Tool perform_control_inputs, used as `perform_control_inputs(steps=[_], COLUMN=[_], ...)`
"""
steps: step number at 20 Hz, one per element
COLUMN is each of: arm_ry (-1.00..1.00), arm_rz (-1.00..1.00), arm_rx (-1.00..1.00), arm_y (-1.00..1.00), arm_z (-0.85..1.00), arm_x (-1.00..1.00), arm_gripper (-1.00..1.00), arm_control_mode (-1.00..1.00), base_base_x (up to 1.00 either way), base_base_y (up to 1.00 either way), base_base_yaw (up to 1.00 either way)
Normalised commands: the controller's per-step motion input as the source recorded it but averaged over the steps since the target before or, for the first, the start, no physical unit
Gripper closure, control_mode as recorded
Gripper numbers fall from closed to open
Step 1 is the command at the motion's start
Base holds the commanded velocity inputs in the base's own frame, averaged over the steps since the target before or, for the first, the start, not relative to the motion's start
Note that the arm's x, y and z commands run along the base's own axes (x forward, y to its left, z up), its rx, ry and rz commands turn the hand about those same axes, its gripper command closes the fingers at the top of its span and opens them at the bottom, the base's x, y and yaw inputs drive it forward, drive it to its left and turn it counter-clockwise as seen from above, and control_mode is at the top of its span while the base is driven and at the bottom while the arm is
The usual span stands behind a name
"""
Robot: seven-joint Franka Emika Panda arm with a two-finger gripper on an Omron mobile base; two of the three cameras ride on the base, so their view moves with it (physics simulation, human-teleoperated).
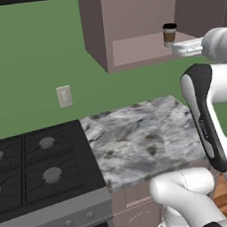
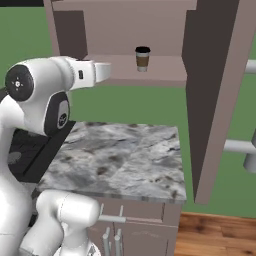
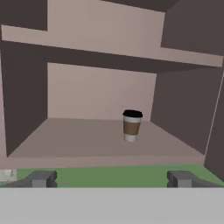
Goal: Sort all alcoholic drinks to one cabinet, and non-alcoholic drinks to the other.
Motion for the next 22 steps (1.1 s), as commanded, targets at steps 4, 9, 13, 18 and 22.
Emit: perform_control_inputs(steps=[4,9,13,18,22], arm_ry=[0.19,0.12,0.06,0.00,0.00], arm_rz=[0.00,0.00,0.00,0.00,0.00], arm_rx=[-0.02,-0.04,-0.05,-0.01,0.00], arm_y=[0.04,0.09,0.17,0.15,0.07], arm_z=[0.00,-0.01,-0.07,-0.10,-0.21], arm_x=[-0.14,-0.10,-0.17,-0.13,0.00], arm_gripper=[-1.00,-1.00,-1.00,-1.00,-1.00], arm_control_mode=[-1.00,-1.00,-1.00,-1.00,-1.00], base_base_x=[0.00,0.00,0.00,0.00,0.00], base_base_y=[0.00,0.00,0.00,0.00,0.00], base_base_yaw=[0.00,0.00,0.00,0.00,0.00])
